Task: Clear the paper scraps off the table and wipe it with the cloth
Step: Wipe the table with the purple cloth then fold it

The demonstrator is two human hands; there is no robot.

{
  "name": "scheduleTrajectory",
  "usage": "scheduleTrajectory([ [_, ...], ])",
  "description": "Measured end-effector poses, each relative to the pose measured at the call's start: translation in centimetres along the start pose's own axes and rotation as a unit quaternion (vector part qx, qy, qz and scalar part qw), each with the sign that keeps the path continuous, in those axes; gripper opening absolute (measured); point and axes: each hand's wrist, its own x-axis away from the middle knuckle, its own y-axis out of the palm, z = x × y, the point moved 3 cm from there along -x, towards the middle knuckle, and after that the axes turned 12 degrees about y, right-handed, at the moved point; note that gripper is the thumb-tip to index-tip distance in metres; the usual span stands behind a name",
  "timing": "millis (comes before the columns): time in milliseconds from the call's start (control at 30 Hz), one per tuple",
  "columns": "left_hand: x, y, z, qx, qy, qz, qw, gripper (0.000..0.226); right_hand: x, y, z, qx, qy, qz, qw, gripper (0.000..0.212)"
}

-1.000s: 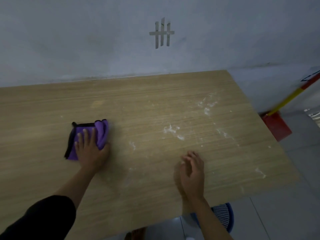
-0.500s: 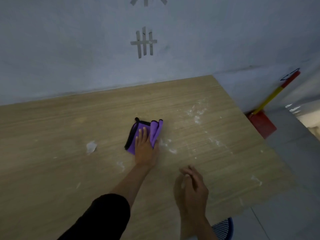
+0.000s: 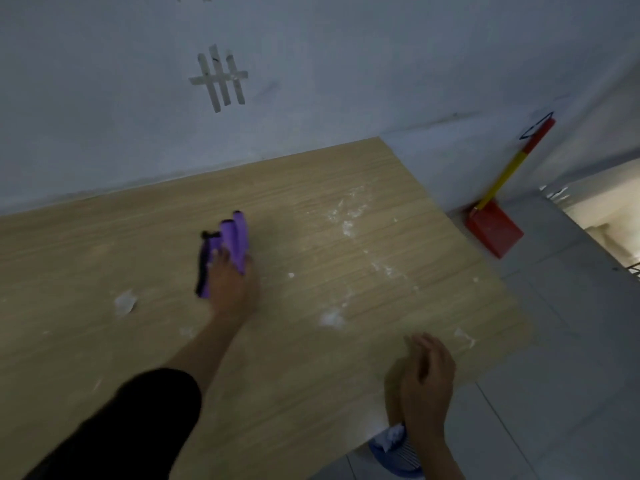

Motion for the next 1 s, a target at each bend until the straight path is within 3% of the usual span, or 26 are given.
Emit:
scheduleTrajectory([
  [67,-1.9,-0.2,-1.4,-0.048,-0.005,-0.013,0.999,0.055,-0.5,-0.4,1.2,0.030,-0.011,-0.022,0.999,0.025],
  [167,-1.2,3.0,-0.9,-0.119,0.057,-0.077,0.988,0.062,-1.1,-0.8,1.3,0.048,-0.029,-0.026,0.998,0.024],
  [267,2.6,7.2,3.7,-0.052,0.166,-0.114,0.978,0.075,-1.9,-0.7,0.6,0.037,-0.045,-0.006,0.998,0.025],
  [367,4.8,9.7,7.7,-0.006,0.233,-0.152,0.960,0.067,-2.8,-0.1,-1.0,0.023,-0.078,0.001,0.997,0.035],
  [467,2.1,10.2,8.0,0.016,0.172,-0.082,0.982,0.064,-4.5,0.6,-2.2,0.021,-0.086,-0.009,0.996,0.028],
  [567,-3.2,9.6,7.5,0.019,0.049,0.020,0.998,0.057,-5.9,1.3,-3.5,0.013,-0.089,-0.030,0.995,0.025],
  [633,-7.0,9.8,7.3,0.027,-0.003,0.028,0.999,0.057,-6.5,1.7,-4.1,-0.001,-0.060,-0.055,0.997,0.022],
  [700,-10.5,10.8,7.4,0.040,0.005,-0.016,0.999,0.062,-7.0,2.1,-4.0,-0.011,-0.018,-0.071,0.997,0.022],
  [800,-12.2,13.1,8.7,0.065,0.100,-0.141,0.983,0.067,-7.2,2.1,-3.6,-0.002,-0.027,-0.040,0.999,0.022],
  [900,-8.5,14.0,11.1,0.097,0.211,-0.286,0.930,0.043,-7.0,2.3,-4.3,-0.019,-0.004,-0.015,1.000,0.019],
  [1000,-5.8,14.3,11.0,0.123,0.242,-0.357,0.894,0.047,-7.8,2.8,-6.6,0.002,0.000,0.002,1.000,0.022],
])
